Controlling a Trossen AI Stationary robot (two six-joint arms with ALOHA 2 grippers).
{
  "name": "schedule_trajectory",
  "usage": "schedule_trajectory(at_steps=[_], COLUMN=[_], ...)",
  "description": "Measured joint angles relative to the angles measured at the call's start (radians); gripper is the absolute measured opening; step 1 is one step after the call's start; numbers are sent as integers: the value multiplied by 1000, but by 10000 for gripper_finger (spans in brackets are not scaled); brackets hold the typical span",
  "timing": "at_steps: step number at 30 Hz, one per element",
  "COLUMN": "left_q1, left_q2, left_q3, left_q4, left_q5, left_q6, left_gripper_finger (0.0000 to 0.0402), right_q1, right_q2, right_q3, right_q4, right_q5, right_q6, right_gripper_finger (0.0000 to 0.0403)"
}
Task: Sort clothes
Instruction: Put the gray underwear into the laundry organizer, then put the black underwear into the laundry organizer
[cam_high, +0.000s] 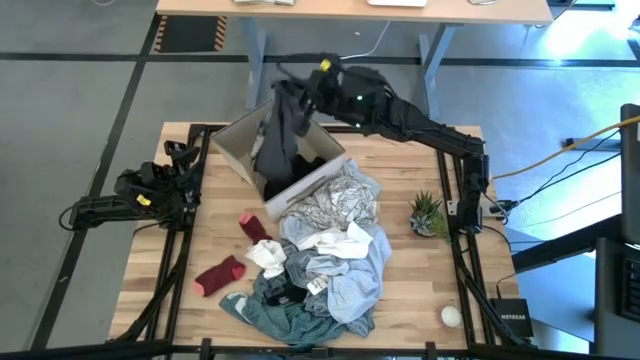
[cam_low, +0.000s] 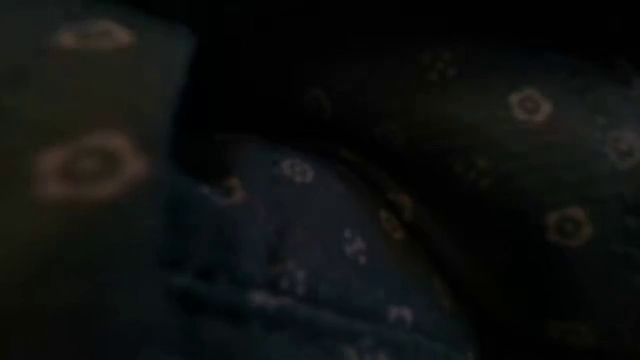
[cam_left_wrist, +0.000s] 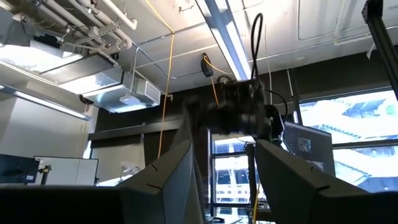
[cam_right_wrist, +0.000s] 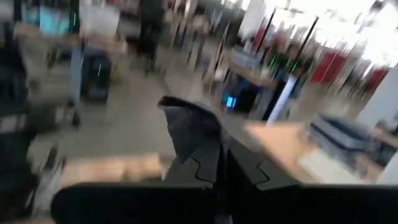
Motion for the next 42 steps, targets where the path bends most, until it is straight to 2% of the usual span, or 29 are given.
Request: schedule_trajectory(at_steps=[7,11,15,18,23,29,33,39,42], left_q1=[0,0,0,0,0,0,0,0,0], left_q2=[0,0,0,0,0,0,0,0,0], left_q3=[0,0,0,0,0,0,0,0,0], left_q4=[-4,-4,-6,-8,-10,-17,-28,-91,-119], left_q5=[0,0,0,0,0,0,0,0,0], left_q6=[-27,-33,-35,-35,-44,-105,-137,-185,-221], left_gripper_finger=[171,171,171,171,171,171,171,171,171], right_q1=[2,10,61,130,250,366,420,478,500], right_q2=[8,12,24,43,107,220,306,410,446], right_q3=[0,-1,-2,-26,-56,-57,-57,-57,-57], right_q4=[-481,-668,-746,-700,-568,-504,-452,-426,-445], right_q5=[-25,-201,-374,-427,-426,-420,-402,-401,-428], right_q6=[39,81,96,101,67,59,124,138,156], right_gripper_finger=[99,146,171,174,173,173,173,172,172])
